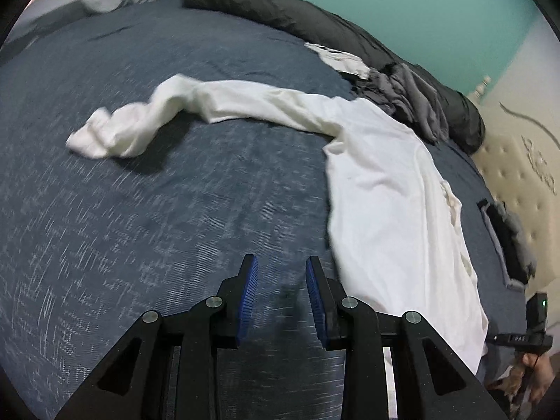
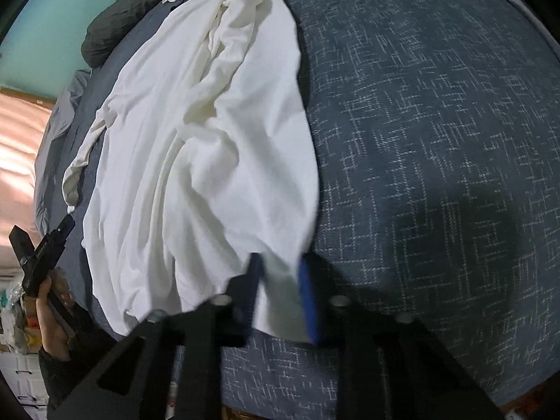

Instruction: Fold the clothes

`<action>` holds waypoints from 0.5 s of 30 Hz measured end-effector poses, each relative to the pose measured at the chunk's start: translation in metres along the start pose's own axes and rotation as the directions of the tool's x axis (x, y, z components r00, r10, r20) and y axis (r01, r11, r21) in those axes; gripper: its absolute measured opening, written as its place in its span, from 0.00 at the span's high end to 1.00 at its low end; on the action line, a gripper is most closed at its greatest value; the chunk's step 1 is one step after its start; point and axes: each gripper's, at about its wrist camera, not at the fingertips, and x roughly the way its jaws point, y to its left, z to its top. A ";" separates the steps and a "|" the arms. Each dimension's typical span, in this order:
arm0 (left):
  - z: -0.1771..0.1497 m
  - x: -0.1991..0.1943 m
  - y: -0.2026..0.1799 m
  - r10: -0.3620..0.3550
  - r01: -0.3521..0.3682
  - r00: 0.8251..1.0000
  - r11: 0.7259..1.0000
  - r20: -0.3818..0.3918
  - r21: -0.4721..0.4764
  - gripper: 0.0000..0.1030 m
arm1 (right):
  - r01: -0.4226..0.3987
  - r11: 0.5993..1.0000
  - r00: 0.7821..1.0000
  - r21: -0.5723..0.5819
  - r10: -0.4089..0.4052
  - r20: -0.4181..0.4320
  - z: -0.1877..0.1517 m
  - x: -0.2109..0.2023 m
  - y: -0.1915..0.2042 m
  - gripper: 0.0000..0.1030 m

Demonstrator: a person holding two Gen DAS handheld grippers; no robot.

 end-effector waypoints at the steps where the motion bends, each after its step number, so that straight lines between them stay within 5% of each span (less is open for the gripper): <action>1: 0.001 -0.001 0.003 0.002 -0.002 1.000 1.000 0.005 -0.008 0.70 | -0.008 1.000 1.000 0.004 0.008 0.007 0.000 -0.001 -0.001 0.91; 9: 0.002 -0.004 0.010 0.004 -0.004 1.000 1.000 0.022 -0.024 0.70 | 0.003 1.000 0.992 -0.018 -0.001 0.126 0.020 -0.051 -0.010 0.97; 15: 0.003 -0.004 0.008 0.006 -0.006 1.000 1.000 0.023 -0.014 0.70 | 0.086 0.996 0.968 -0.029 -0.077 0.239 0.051 -0.118 -0.027 0.97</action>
